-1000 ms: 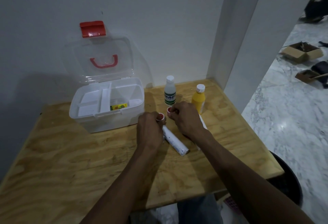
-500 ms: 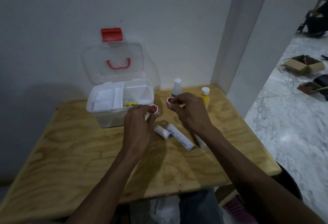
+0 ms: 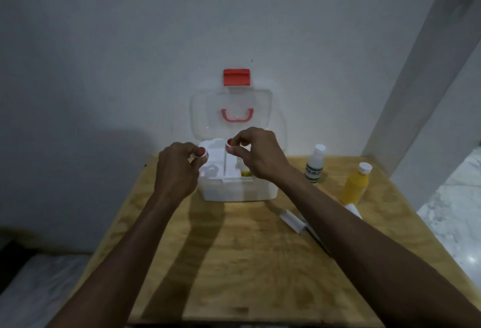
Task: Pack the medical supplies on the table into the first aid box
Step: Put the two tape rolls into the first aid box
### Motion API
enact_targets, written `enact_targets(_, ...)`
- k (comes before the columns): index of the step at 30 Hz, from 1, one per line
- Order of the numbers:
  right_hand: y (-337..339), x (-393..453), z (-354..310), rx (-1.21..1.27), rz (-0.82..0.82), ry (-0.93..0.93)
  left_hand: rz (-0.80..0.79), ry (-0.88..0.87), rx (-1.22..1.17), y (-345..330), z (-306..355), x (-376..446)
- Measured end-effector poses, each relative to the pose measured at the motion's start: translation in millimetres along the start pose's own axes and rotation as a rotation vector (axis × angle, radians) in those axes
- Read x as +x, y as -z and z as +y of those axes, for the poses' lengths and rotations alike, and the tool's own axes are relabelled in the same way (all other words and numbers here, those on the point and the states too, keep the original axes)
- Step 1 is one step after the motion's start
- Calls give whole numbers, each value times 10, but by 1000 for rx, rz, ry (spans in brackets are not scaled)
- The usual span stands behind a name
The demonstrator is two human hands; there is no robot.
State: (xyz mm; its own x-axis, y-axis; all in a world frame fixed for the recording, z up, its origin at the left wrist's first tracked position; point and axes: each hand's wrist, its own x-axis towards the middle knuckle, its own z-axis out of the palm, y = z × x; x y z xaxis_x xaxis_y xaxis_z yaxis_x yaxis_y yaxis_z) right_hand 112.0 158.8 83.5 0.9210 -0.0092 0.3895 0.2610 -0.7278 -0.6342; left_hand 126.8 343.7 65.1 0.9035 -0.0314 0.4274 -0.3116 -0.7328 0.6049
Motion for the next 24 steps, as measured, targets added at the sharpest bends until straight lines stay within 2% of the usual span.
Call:
enact_targets(9,-507,496,73,-111,-88,-31,-109,30,21,-222,-174,354)
enact_targets(16,-565,593,128,-203,-178,-29,-122,37,100,-389,-252,508)
enact_targets(20,-594,596,159,-233,-190,-31,-128,57,146,-442,-258,537)
enact_targets(24,-638,608,194,-247,-158,-41,-177,136,86,-435,-264,571)
